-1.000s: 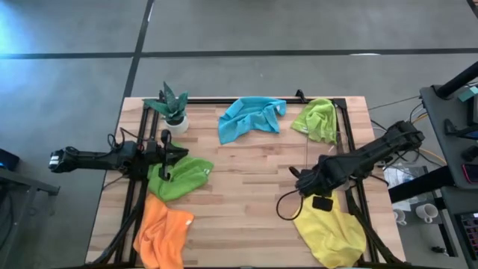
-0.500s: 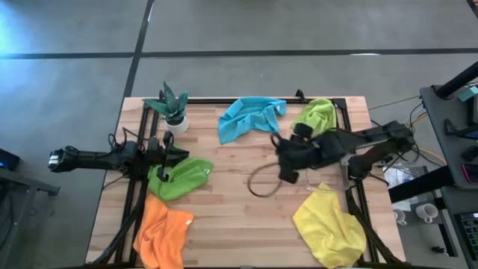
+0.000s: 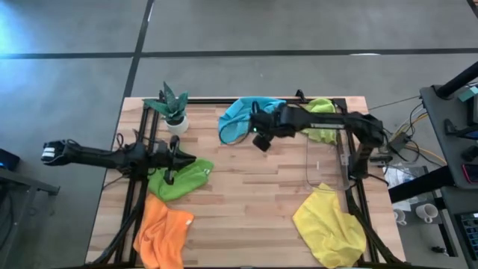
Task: Fold microfiber towels
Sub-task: Fold the blue microfiber cloth
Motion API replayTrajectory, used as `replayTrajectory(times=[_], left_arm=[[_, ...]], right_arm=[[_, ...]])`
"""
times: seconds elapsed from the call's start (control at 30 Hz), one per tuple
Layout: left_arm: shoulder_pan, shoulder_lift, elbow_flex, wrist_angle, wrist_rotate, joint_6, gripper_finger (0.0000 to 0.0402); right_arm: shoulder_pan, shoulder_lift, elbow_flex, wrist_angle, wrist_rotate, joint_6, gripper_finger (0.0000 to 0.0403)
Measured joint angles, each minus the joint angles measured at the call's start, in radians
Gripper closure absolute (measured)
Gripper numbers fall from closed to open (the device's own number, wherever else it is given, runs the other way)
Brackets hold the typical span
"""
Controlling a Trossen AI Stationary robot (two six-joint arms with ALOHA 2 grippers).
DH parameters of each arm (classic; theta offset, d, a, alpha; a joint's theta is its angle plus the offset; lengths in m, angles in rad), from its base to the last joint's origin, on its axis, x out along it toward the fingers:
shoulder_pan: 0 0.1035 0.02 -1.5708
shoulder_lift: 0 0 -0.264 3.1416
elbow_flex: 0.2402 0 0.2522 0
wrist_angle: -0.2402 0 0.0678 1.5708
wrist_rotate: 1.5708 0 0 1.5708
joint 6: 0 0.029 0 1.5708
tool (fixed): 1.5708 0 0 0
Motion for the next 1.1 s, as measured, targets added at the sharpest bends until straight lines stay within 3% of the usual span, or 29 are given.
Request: replayTrajectory(times=[0.2, 0.33, 0.57, 1.1], left_arm=[[0.0, 0.067, 0.0, 0.025, 0.0, -0.001, 0.0374], [0.0, 0.113, 0.0, 0.039, 0.0, -0.002, 0.0374], [0.0, 0.19, 0.0, 0.116, -0.001, -0.002, 0.0374], [0.0, 0.367, 0.012, 0.177, -0.006, -0.027, 0.0374]], right_arm=[[-0.096, 0.07, 0.0, 0.007, -0.037, -0.024, 0.0237], [-0.134, 0.122, 0.0, 0.022, -0.132, -0.027, 0.0237], [-0.176, 0.223, -0.002, 0.008, -0.202, -0.027, 0.0238], [-0.243, 0.332, -0.001, -0.03, -0.151, -0.052, 0.028]])
